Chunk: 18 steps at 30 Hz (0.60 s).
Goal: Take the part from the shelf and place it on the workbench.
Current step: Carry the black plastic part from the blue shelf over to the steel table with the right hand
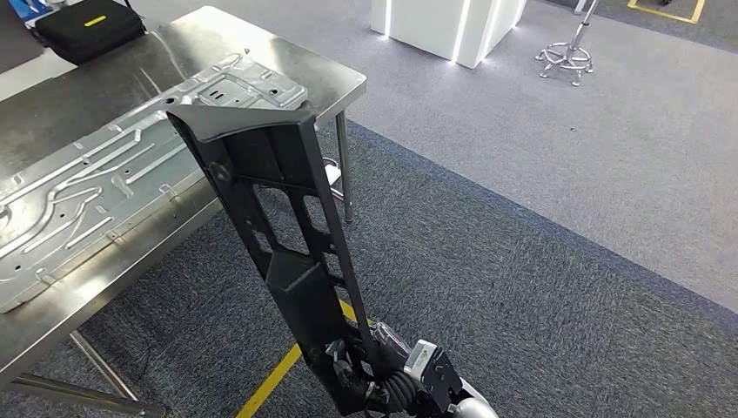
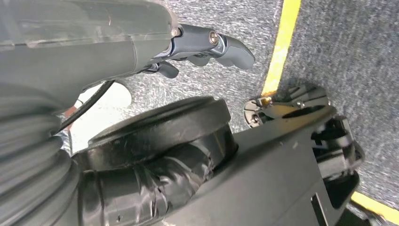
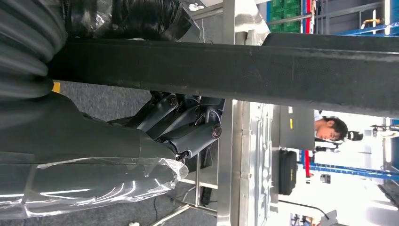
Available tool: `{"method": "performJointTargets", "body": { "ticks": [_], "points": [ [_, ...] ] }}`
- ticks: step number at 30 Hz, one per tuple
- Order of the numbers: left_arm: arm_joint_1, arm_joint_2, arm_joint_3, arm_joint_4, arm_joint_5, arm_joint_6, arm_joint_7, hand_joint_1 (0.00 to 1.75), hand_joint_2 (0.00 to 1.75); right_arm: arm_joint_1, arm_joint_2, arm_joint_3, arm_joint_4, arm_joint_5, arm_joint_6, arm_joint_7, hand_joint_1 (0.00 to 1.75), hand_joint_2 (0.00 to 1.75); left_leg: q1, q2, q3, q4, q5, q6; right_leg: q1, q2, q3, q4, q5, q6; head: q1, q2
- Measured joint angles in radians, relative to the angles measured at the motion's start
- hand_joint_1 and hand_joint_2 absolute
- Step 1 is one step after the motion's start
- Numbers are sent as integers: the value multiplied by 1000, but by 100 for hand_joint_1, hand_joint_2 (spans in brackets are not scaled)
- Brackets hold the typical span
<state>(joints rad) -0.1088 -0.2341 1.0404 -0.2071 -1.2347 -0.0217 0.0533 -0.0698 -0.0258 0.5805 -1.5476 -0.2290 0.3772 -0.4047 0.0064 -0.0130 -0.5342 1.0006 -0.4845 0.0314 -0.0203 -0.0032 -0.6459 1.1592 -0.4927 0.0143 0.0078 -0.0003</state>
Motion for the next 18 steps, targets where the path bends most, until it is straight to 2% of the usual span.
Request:
{"method": "performJointTargets", "body": {
  "ticks": [1, 2, 5, 7, 8, 10, 11, 12, 13, 15, 16, 17, 18],
  "points": [
    [0, -2, 0, 0, -2, -1, -2, 0, 175, -1, 2, 0, 1, 3, -3, 0, 175, 175, -1, -2, 0, 6, -7, -6, 0, 1, 28, -59, 18, -1, 0, 0],
    [0, -4, -1, 0, -4, 0, -3, 0, 175, -1, 4, 0, 2, 6, -5, 0, 175, 175, -2, -4, -1, 9, -12, -12, 0, 3, 46, -96, 22, -4, 0, 0],
    [-1, -7, -1, 0, -5, 4, -3, 0, 175, 0, 11, 0, 5, 11, -8, 1, 175, 175, -3, -5, 2, 9, -22, -29, 5, 4, 57, -112, 7, -20, 0, 0],
    [-2, -8, -1, 0, -4, 4, -3, 0, 175, -2, 15, 0, 6, 12, -8, 1, 175, 175, 0, -2, -3, 42, -37, -39, 3, 3, 72, -118, 1, -34, 0, 0],
    [-3, -8, -2, 0, -4, 4, -4, 0, 175, -2, 18, 0, 6, 12, -8, 1, 175, 175, 1, 0, -23, 87, -54, -43, 2, 1, 82, -121, -3, -40, 0, 0],
    [-7, -8, -2, 0, -3, 4, -8, 0, 175, -3, 21, 0, 7, 13, -8, 1, 175, 175, 2, 2, -100, 220, -97, -48, 4, -3, 98, -121, -18, -48, 0, 0],
    [-11, -8, -2, 0, -2, 4, -11, 0, 175, -3, 22, 0, 8, 13, -7, 1, 175, 175, 2, 2, -138, 276, -106, -50, 6, -5, 108, -121, -26, -48, 0, 0],
    [-14, -8, -2, 0, -2, 4, -11, 0, 175, -2, 22, 0, 9, 13, -7, 1, 175, 175, 1, 2, -162, 302, -95, -49, 7, -5, 119, -121, -36, -49, 0, 0],
    [-16, -8, -2, 0, -1, 4, -12, 0, 175, -2, 23, 0, 11, 14, -7, 1, 175, 175, 1, 3, -168, 290, -63, -47, 8, -5, 133, -121, -46, -48, 0, 0],
    [-14, -8, -2, 0, -2, 4, -11, 0, 175, -2, 25, 0, 13, 14, -7, 1, 175, 175, 0, 5, -141, 184, 30, -40, 8, -2, 162, -123, -69, -45, 1, 0],
    [-11, -8, -2, 0, -2, 4, -10, 0, 175, -3, 26, 0, 13, 14, -7, 1, 175, 175, -4, 7, -125, 135, 61, -35, 9, -1, 171, -125, -78, -41, 1, 0],
    [-9, -8, -2, 0, -2, 4, -10, 0, 175, -4, 28, 0, 14, 14, -7, 1, 175, 175, -8, 8, -109, 94, 71, -29, 9, 0, 176, -128, -84, -36, 0, 0],
    [-8, -8, -2, 1, -2, 4, -10, 0, 175, -5, 29, 0, 15, 15, -6, 1, 175, 175, -12, 10, -99, 71, 62, -23, 9, 0, 179, -133, -86, -29, -1, 0]
  ]
}}
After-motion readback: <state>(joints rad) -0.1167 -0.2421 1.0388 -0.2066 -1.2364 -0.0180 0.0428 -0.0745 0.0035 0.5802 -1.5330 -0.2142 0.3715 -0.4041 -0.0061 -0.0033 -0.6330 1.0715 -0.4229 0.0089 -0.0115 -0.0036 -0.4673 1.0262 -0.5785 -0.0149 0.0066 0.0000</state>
